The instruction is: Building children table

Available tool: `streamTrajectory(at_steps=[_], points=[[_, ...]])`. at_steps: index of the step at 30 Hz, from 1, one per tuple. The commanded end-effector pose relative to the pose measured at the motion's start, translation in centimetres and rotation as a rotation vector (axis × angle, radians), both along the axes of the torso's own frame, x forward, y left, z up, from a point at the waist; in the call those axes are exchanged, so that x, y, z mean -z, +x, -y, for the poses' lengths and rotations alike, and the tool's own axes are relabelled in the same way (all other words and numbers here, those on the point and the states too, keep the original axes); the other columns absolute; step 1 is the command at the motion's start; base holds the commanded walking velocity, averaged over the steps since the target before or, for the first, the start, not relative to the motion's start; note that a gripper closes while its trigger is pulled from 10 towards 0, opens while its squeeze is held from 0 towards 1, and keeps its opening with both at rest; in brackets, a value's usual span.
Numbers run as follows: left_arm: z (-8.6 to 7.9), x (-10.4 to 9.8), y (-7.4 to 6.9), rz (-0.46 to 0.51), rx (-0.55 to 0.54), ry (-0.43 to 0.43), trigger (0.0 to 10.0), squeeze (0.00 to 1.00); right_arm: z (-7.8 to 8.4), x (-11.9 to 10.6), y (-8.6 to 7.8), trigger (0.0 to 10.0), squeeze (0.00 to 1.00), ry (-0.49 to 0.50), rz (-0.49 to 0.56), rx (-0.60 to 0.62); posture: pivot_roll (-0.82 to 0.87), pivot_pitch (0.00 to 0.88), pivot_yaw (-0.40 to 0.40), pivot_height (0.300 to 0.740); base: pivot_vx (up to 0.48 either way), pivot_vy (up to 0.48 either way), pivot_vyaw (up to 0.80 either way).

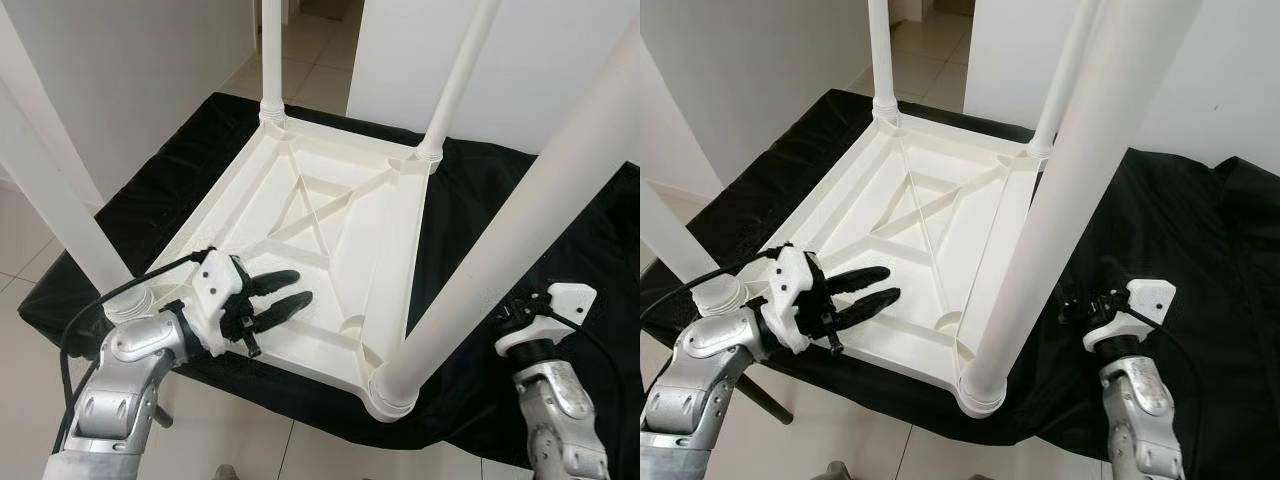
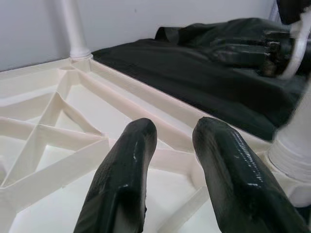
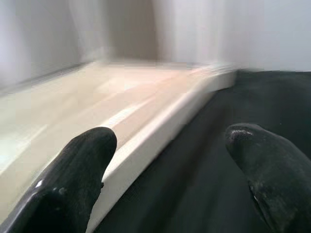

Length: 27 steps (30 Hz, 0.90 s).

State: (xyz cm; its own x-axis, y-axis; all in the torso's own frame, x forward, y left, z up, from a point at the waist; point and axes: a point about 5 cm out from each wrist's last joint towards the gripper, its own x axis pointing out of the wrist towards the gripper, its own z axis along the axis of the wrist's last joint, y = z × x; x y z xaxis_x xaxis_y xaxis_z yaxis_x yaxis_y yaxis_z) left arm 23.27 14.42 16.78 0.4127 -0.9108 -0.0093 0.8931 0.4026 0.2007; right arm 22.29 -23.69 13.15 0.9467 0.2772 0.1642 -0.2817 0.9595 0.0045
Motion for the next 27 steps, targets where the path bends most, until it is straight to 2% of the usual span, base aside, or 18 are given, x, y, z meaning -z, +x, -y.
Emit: streamTrajectory(at_steps=[1, 4, 6, 7, 9, 12, 14, 15, 19, 23, 27], points=[[-1.3, -0.4, 0.2, -0.002, -0.193, -0.028, 10.0, 0.00, 0.3, 0.1, -1.0, 10.0, 0.00, -0.008, -0.036, -0.114, -0.02, 0.035, -0.071, 0.740, 0.000, 0.000, 0.00], [-1.5, -0.5, -0.2, -0.008, -0.177, -0.022, 10.0, 0.00, 0.3, 0.2, -1.5, 10.0, 0.00, -0.026, -0.051, -0.159, -0.01, 0.034, -0.070, 0.740, 0.000, 0.000, 0.00], [-1.9, -0.4, -2.1, -0.067, -0.074, -0.016, 10.0, 0.00, 0.0, 0.5, -3.3, 10.0, 0.00, -0.058, -0.109, -0.290, -0.01, 0.036, -0.070, 0.740, 0.000, 0.000, 0.00], [-1.9, -0.4, -2.1, -0.067, -0.074, -0.016, 10.0, 0.00, 0.0, 0.5, -3.3, 10.0, 0.00, -0.058, -0.109, -0.290, -0.01, 0.036, -0.070, 0.740, 0.000, 0.000, 0.00], [-2.2, -0.8, -3.8, -0.115, 0.009, -0.018, 10.0, 0.00, -0.6, 0.6, -5.4, 10.0, 0.00, -0.082, -0.176, -0.448, -0.01, 0.034, -0.067, 0.740, 0.000, 0.000, 0.00], [-2.2, -1.0, -4.3, -0.147, 0.040, -0.028, 10.0, 0.00, -0.9, 0.4, -6.2, 10.0, 0.00, -0.080, -0.207, -0.525, -0.01, 0.033, -0.065, 0.740, 0.000, 0.000, 0.00], [-2.3, -1.2, -5.4, -0.176, 0.105, 0.001, 10.0, 0.00, -1.0, 0.0, -7.3, 10.0, 0.00, -0.093, -0.243, -0.620, -0.01, 0.030, -0.062, 0.740, 0.000, 0.000, 0.00], [-2.3, -1.2, -5.4, -0.176, 0.105, 0.001, 10.0, 0.00, -1.0, 0.0, -7.3, 10.0, 0.00, -0.093, -0.243, -0.620, -0.01, 0.030, -0.062, 0.740, 0.000, 0.000, 0.00], [-2.4, -1.4, -6.4, -0.213, 0.162, 0.050, 10.0, 0.00, -1.2, -0.9, -8.4, 10.0, 0.00, -0.118, -0.283, -0.752, -0.01, 0.025, -0.051, 0.740, 0.000, 0.000, 0.00], [-2.3, -1.4, -6.6, -0.231, 0.184, 0.075, 10.0, 0.00, -1.7, -1.4, -8.6, 10.0, 0.00, -0.135, -0.284, -0.818, -0.01, 0.024, -0.048, 0.740, 0.000, 0.000, 0.00], [-1.6, -1.2, -6.7, -0.248, 0.209, 0.099, 10.0, 0.00, -2.6, -1.9, -7.7, 10.0, 0.00, -0.157, -0.248, -0.857, -0.01, 0.022, -0.049, 0.740, 0.000, 0.000, 0.00]])
